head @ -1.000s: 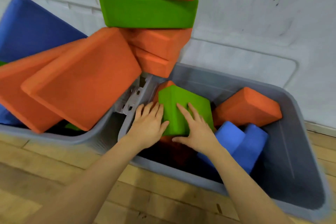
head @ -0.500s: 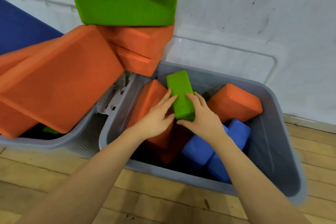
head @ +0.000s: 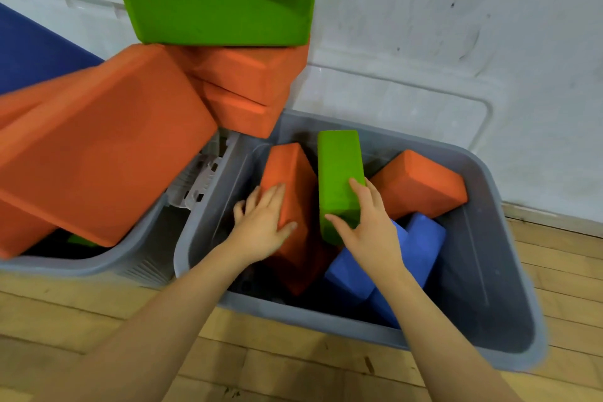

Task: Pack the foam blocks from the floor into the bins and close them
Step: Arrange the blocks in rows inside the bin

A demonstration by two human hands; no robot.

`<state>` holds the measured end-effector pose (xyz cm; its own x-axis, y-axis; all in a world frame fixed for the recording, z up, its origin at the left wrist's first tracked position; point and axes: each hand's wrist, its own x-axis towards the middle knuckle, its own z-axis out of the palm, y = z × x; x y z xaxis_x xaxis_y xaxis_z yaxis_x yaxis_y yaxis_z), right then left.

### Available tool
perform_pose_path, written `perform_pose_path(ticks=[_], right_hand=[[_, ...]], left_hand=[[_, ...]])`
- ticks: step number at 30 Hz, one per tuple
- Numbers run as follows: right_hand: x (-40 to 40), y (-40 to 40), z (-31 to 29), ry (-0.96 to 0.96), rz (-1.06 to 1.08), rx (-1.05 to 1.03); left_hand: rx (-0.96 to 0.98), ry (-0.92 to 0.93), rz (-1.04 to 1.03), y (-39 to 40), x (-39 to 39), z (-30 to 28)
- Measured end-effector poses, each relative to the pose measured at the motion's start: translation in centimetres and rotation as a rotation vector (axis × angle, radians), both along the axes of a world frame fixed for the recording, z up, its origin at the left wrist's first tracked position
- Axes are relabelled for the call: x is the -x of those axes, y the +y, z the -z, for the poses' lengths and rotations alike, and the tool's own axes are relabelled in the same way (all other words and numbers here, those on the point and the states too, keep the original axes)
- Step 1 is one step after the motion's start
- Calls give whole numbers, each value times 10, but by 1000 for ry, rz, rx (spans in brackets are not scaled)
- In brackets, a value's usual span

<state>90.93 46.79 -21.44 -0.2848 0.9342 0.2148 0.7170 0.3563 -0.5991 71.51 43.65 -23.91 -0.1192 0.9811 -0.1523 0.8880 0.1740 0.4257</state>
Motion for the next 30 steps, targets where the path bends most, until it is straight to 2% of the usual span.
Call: perform_pose_path(ticks=[4, 9, 15, 20, 25, 30], right_hand=[[-2, 5, -1, -77, -18, -54], [7, 9, -6, -165, 134, -57], [13, 0, -27, 135, 111, -149], [-6, -10, -69, 316, 136, -248], [-44, -28, -102, 402, 224, -302], [-95, -55, -101, 361, 343, -263]], left_hand=[[56, -165, -61, -1, -5, 2], [-97, -208, -151, -1, -2, -7], [-405, -62, -202, -18, -13, -41], [-604, 83, -66, -19, -30, -90], [-665, 175, 56, -23, -66, -132], [-745, 276, 218, -18, -108, -148]])
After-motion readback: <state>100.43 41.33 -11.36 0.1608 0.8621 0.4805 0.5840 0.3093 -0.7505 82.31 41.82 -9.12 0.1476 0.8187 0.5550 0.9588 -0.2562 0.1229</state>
